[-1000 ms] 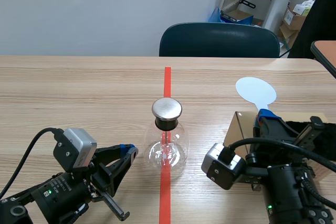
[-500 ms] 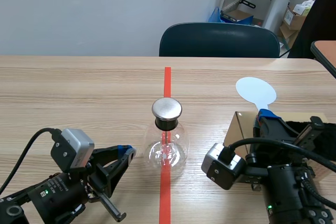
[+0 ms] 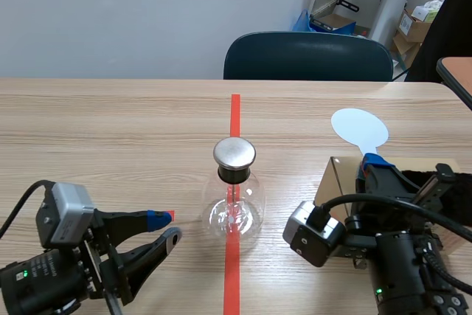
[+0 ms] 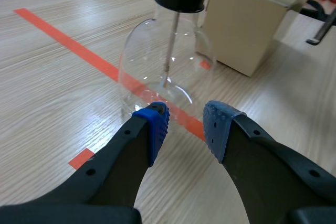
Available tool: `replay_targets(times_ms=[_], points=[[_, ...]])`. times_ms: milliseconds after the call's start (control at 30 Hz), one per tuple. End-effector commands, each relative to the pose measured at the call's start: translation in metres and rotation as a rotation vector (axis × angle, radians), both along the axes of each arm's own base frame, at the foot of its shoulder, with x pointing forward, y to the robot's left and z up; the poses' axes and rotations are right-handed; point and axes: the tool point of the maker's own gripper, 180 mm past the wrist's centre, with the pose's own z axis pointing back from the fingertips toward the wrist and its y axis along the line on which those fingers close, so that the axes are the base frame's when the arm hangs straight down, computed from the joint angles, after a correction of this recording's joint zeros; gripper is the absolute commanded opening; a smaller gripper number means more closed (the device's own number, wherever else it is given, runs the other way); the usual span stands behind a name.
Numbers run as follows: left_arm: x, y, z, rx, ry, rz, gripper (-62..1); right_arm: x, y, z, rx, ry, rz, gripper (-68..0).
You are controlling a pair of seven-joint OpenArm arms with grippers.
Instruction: Do the electroscope experiment
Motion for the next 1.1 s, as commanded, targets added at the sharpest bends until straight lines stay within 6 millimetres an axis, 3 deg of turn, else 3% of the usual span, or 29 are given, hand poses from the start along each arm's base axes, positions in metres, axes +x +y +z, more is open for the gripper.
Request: replay_targets(times_ms=[0,200,400,800,1067], points=[[-0.009,-0.010,0.012,-0.044,-0.003,-0.044,-40.9,0.006,-0.001,0.012,0.011,-0.045,-0.005,-65.8],[-0.036,-0.014,0.018,-0.045,0.024,-0.135,-29.5,0.000,-0.002,0.007,0.005,-0.027,-0.001,-65.8],[-0.055,-0.016,0.040,-0.112,0.022,-0.190,-26.1,-0.015,-0.005,0.009,0.008,-0.030,0.015,-65.8],[-0.055,-0.031,0.062,-0.206,0.028,-0.174,-26.1,-0.051,-0.016,-0.003,-0.030,0.063,0.035,-65.7],[-0.048,-0.045,0.065,-0.208,0.001,-0.133,-21.7,-0.051,-0.024,-0.015,-0.059,0.084,0.020,-65.8]])
